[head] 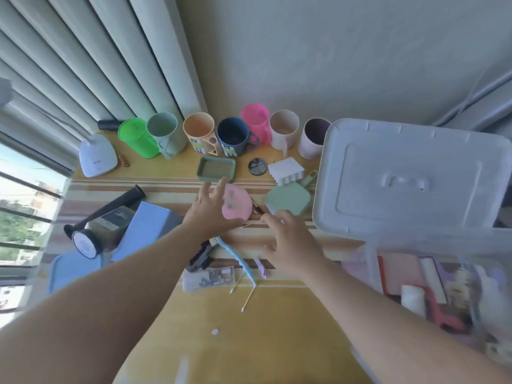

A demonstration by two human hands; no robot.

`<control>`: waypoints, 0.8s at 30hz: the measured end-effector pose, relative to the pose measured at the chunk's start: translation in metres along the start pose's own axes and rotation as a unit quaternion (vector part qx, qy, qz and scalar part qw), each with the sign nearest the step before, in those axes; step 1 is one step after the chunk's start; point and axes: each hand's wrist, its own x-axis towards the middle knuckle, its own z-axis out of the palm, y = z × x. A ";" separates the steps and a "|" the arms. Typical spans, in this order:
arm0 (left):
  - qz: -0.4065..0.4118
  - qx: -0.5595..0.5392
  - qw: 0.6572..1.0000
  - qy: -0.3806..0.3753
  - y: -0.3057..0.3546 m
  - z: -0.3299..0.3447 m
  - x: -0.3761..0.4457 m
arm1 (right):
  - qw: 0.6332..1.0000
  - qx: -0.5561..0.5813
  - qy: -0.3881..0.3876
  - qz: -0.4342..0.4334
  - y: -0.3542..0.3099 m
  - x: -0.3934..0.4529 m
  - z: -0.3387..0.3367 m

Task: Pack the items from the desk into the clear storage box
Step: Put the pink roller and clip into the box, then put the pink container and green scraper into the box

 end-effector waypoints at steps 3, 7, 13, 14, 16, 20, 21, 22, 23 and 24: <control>0.039 -0.013 0.999 -0.016 -0.007 0.010 0.017 | 0.997 -0.034 -0.019 0.073 0.012 0.028 0.010; 0.042 -0.056 0.997 0.021 -0.011 0.023 0.021 | 0.979 -0.129 0.034 0.151 0.036 0.063 0.003; 0.061 -0.071 0.996 0.009 -0.025 0.021 0.018 | 0.969 -0.085 -0.026 0.229 0.053 0.099 -0.003; 0.063 -0.073 0.995 0.011 -0.028 0.022 0.014 | 0.969 -0.094 -0.034 0.225 0.052 0.099 0.001; 0.061 -0.085 0.994 0.018 -0.031 0.022 0.006 | 0.969 -0.138 -0.030 0.204 0.049 0.093 0.007; 0.069 -0.107 0.991 0.045 -0.035 0.016 -0.017 | 0.969 -0.212 -0.029 0.123 0.040 0.065 0.016; 0.076 -0.109 0.990 0.056 -0.035 0.013 -0.023 | 0.971 -0.213 -0.038 0.099 0.039 0.059 0.020; 0.083 -0.109 0.988 0.067 -0.036 0.010 -0.030 | 0.973 -0.214 -0.048 0.071 0.039 0.055 0.024; 0.094 -0.107 0.986 0.081 -0.037 0.008 -0.036 | 0.975 -0.212 -0.053 0.045 0.039 0.052 0.027; 0.106 -0.104 0.984 0.096 -0.038 0.007 -0.043 | 0.977 -0.207 -0.048 0.028 0.040 0.051 0.028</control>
